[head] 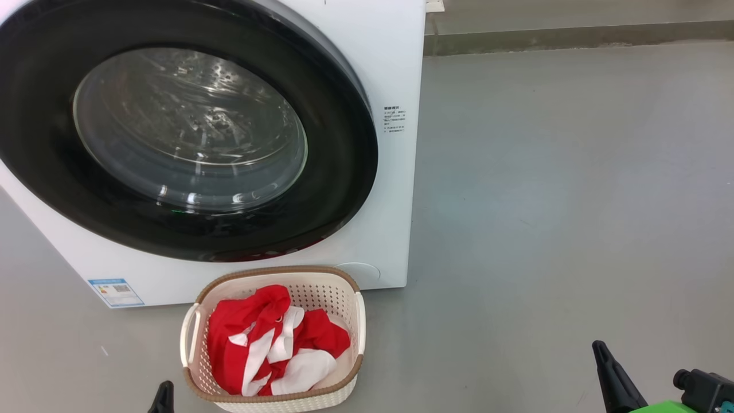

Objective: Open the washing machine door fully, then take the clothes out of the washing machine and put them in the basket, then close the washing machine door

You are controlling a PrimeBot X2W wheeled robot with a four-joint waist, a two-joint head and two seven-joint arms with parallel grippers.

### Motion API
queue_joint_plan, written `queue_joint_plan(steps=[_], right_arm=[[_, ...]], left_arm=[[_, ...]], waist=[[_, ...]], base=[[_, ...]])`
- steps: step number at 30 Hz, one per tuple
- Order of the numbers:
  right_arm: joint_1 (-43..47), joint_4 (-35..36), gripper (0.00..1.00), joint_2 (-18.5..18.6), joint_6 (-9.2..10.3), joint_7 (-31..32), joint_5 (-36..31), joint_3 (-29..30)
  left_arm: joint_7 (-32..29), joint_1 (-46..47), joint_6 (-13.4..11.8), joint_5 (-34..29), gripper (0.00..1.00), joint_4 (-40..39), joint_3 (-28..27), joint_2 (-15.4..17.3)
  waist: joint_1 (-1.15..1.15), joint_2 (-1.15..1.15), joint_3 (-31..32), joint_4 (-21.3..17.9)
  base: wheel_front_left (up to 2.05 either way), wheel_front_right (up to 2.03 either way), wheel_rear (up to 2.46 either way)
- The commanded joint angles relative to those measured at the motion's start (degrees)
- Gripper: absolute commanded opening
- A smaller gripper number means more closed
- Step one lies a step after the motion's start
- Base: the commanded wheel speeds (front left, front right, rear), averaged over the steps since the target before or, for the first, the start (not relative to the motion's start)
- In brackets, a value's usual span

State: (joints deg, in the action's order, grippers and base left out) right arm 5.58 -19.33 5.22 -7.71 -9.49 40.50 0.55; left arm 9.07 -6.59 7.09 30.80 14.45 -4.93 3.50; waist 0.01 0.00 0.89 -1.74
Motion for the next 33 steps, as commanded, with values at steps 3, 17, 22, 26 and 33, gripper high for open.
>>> queue_joint_plan(steps=[3, 17, 22, 26, 33], right_arm=[[-3.0, 1.8, 0.0, 0.6, 0.06, 0.6, 2.8, 0.3], [-4.2, 2.3, 0.0, 0.2, 0.08, 2.8, 9.8, 1.1], [-4.7, 2.5, 0.0, 0.0, 0.09, 3.7, 12.5, 1.4], [-5.1, 2.6, 0.0, -0.1, 0.1, 4.3, 14.6, 1.7], [-5.8, 2.9, 0.0, -0.3, 0.11, 5.5, 18.4, 2.1]], left_arm=[[-0.6, 2.8, 0.1, 3.0, 0.0, -1.1, -0.5, 0.5], [-2.8, 4.3, 0.2, 11.4, 0.0, -1.0, -0.7, 0.3], [-3.6, 4.8, 0.2, 14.6, 0.0, -1.0, -0.8, 0.2], [-4.3, 5.3, 0.2, 17.1, 0.0, -1.0, -0.8, 0.2], [-5.4, 6.0, 0.2, 21.6, 0.0, -0.9, -0.9, 0.1]], waist=[[-0.01, 0.0, 0.0, 0.1], [-0.01, 0.0, -0.2, 0.3], [-0.01, 0.0, -0.2, 0.4], [-0.01, 0.0, -0.3, 0.5], [-0.01, 0.0, -0.4, 0.6]], base=[[0.0, 0.0, 0.0], [0.0, 0.0, 0.0], [0.0, 0.0, 0.0], [0.0, 0.0, 0.0], [0.0, 0.0, 0.0]])
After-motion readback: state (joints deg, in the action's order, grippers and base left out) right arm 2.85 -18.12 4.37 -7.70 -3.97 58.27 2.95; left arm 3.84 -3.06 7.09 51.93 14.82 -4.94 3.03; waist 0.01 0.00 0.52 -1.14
